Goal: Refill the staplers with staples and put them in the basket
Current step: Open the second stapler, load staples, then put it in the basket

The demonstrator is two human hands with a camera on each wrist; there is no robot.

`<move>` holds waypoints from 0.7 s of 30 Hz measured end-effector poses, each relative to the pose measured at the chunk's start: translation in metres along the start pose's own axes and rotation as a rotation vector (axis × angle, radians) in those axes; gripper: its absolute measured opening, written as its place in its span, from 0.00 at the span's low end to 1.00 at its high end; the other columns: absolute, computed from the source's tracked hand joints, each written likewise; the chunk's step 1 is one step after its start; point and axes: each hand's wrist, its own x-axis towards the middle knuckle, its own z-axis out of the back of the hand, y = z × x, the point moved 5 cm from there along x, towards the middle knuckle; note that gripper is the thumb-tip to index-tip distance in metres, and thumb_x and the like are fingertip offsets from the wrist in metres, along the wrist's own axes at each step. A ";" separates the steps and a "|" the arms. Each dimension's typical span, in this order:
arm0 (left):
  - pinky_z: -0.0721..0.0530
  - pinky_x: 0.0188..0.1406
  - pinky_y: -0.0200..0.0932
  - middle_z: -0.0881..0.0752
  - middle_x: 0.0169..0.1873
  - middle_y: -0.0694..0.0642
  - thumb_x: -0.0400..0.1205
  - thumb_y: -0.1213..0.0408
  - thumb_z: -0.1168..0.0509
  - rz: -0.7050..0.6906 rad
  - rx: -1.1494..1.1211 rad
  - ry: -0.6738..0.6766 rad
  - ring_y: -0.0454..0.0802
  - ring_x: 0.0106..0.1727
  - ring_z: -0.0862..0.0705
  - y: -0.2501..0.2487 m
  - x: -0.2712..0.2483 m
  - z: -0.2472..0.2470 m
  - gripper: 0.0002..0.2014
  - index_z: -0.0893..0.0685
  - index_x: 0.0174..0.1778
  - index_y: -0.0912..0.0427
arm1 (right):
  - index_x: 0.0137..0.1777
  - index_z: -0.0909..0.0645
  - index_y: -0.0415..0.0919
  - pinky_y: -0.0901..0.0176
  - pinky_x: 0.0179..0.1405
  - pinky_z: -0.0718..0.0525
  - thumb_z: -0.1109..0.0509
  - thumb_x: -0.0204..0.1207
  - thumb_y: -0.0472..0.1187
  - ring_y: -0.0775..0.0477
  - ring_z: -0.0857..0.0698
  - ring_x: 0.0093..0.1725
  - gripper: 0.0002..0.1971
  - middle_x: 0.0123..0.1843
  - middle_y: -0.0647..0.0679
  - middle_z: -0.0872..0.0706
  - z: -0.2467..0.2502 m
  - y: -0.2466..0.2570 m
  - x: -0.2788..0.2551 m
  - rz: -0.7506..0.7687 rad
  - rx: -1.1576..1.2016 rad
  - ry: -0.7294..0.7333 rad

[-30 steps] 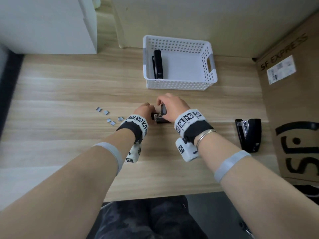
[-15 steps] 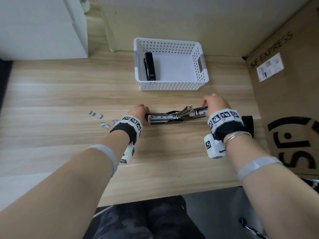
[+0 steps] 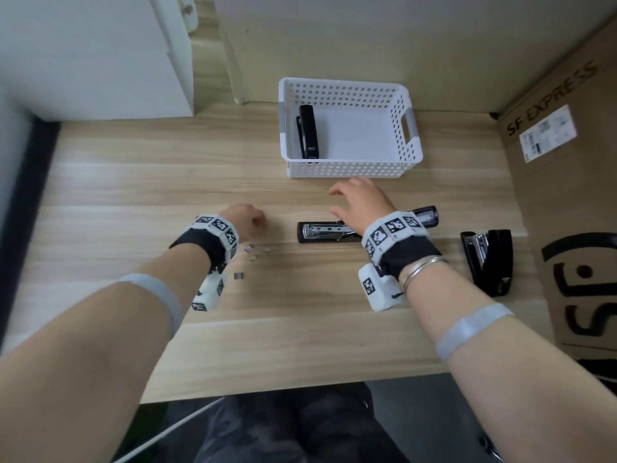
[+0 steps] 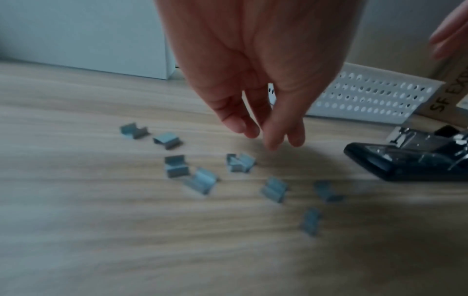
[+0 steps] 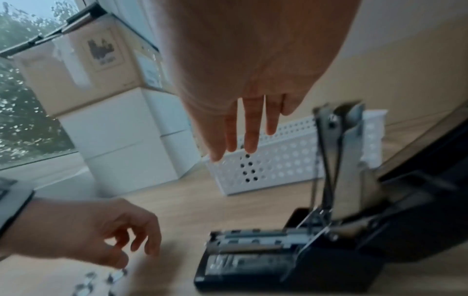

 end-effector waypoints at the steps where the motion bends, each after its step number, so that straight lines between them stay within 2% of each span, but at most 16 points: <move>1: 0.24 0.68 0.50 0.22 0.67 0.63 0.81 0.66 0.40 -0.011 0.039 0.029 0.62 0.67 0.22 0.002 -0.002 -0.003 0.18 0.23 0.68 0.61 | 0.67 0.22 0.50 0.48 0.76 0.30 0.33 0.79 0.46 0.47 0.27 0.73 0.17 0.68 0.51 0.19 -0.007 0.005 0.002 0.007 -0.002 -0.006; 5: 0.21 0.63 0.50 0.18 0.61 0.59 0.76 0.60 0.32 -0.054 0.108 0.052 0.59 0.63 0.21 0.003 -0.006 -0.018 0.19 0.21 0.64 0.56 | 0.59 0.17 0.47 0.52 0.68 0.23 0.36 0.81 0.40 0.48 0.24 0.67 0.10 0.60 0.51 0.15 -0.028 0.020 0.004 0.054 -0.031 -0.031; 12: 0.22 0.56 0.47 0.16 0.56 0.59 0.79 0.65 0.36 -0.138 0.052 -0.020 0.59 0.61 0.21 -0.008 0.000 -0.030 0.11 0.18 0.57 0.59 | 0.56 0.15 0.46 0.53 0.64 0.24 0.41 0.82 0.37 0.46 0.26 0.66 0.13 0.61 0.51 0.14 -0.044 0.019 0.001 0.063 -0.073 0.020; 15: 0.22 0.56 0.46 0.17 0.56 0.61 0.78 0.68 0.38 -0.149 -0.024 -0.061 0.60 0.59 0.20 -0.013 0.003 -0.028 0.12 0.17 0.55 0.61 | 0.56 0.15 0.46 0.54 0.63 0.24 0.40 0.82 0.37 0.46 0.26 0.66 0.13 0.61 0.52 0.14 -0.048 0.017 0.002 0.066 -0.048 0.023; 18: 0.23 0.54 0.46 0.20 0.51 0.62 0.77 0.67 0.36 -0.178 -0.222 -0.179 0.56 0.46 0.22 -0.024 0.006 -0.015 0.10 0.17 0.53 0.63 | 0.58 0.15 0.46 0.55 0.62 0.23 0.38 0.81 0.37 0.47 0.24 0.65 0.12 0.60 0.52 0.13 -0.052 0.017 0.006 0.072 0.004 0.017; 21: 0.28 0.41 0.39 0.24 0.41 0.56 0.78 0.67 0.33 -0.245 -0.371 -0.261 0.51 0.39 0.26 -0.040 0.008 -0.003 0.10 0.18 0.53 0.64 | 0.63 0.16 0.49 0.59 0.60 0.23 0.32 0.79 0.41 0.47 0.19 0.62 0.14 0.58 0.49 0.12 -0.052 0.018 0.012 0.027 0.078 0.012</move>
